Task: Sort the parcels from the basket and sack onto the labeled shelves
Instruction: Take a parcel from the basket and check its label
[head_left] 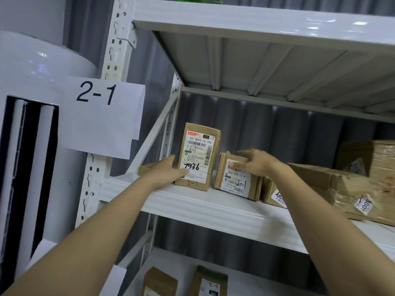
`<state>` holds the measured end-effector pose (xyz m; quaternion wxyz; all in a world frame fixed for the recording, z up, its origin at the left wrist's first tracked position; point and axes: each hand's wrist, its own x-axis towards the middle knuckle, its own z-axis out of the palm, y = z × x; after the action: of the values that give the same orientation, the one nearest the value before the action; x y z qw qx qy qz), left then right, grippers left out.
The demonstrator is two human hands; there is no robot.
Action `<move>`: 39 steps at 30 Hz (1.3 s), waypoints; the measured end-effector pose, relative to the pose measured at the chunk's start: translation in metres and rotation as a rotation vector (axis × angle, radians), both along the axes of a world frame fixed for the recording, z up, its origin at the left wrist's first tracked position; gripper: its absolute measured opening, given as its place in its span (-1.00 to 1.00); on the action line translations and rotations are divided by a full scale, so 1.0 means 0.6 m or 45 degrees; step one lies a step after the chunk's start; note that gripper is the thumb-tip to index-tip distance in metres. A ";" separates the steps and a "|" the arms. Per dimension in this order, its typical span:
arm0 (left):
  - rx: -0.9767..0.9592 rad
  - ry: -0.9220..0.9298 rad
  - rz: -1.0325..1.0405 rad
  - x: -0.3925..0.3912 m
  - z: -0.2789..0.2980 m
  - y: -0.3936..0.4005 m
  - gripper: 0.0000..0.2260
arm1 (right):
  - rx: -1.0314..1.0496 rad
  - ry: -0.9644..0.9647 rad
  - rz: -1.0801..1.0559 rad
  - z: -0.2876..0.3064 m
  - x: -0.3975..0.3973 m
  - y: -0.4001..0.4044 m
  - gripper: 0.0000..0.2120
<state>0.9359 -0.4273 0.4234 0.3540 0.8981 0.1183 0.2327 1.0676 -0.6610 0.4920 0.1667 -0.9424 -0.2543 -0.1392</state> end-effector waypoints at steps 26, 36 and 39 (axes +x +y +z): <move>0.268 -0.758 0.403 -0.003 0.000 -0.110 -0.24 | 0.433 -0.158 0.221 0.002 -0.028 -0.133 -0.53; 1.100 -0.268 0.031 0.084 0.060 -0.296 -0.54 | 0.083 -0.012 0.091 -0.068 -0.031 -0.189 -0.49; 1.074 -0.149 0.065 0.096 0.066 -0.305 -0.59 | 0.081 0.037 0.152 -0.067 -0.032 -0.193 -0.49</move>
<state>0.9932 -0.6106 0.4632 -0.0440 0.9463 0.0145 0.3199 1.0486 -0.7767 0.4518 0.2084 -0.9217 -0.3031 -0.1232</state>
